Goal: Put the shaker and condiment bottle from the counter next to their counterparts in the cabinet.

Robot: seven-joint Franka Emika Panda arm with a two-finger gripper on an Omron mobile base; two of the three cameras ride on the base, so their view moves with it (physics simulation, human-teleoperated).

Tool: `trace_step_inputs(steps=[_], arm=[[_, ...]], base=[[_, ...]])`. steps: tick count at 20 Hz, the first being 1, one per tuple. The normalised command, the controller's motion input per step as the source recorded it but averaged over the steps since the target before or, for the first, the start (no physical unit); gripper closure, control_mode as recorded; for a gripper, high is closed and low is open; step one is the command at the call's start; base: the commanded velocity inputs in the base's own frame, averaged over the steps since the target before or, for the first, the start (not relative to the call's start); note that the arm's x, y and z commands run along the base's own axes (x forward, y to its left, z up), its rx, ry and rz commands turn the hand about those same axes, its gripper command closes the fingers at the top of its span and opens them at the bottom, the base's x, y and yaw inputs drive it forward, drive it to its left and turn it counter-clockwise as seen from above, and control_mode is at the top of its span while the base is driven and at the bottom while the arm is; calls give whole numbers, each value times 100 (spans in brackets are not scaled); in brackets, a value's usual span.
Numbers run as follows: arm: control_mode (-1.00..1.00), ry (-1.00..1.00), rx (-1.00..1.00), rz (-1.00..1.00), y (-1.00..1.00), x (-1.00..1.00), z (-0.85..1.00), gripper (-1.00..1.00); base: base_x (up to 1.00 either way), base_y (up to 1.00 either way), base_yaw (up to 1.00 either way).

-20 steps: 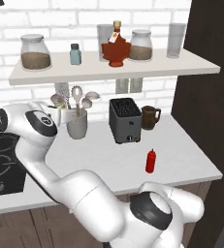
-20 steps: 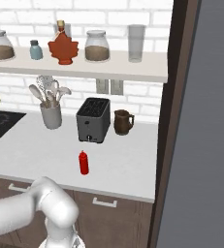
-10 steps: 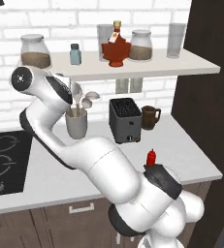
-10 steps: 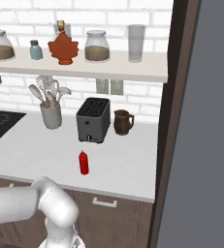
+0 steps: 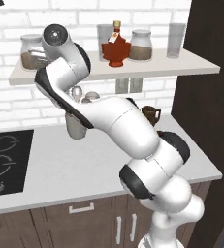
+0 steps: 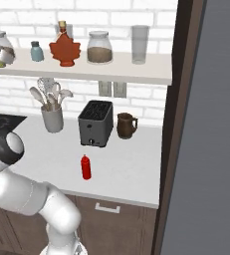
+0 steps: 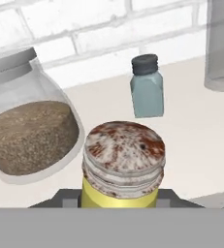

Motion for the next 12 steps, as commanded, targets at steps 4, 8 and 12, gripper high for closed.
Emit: trace_step_inputs(steps=[4,8,12], arm=[[-100,-3,-22,30,-11,38,11,100],[-100,-9,-31,31,-18,32,-2,100],[-100,-4,-20,16,-4,7,-6,100]], base=[[0,0,0],[0,0,0],[0,0,0]])
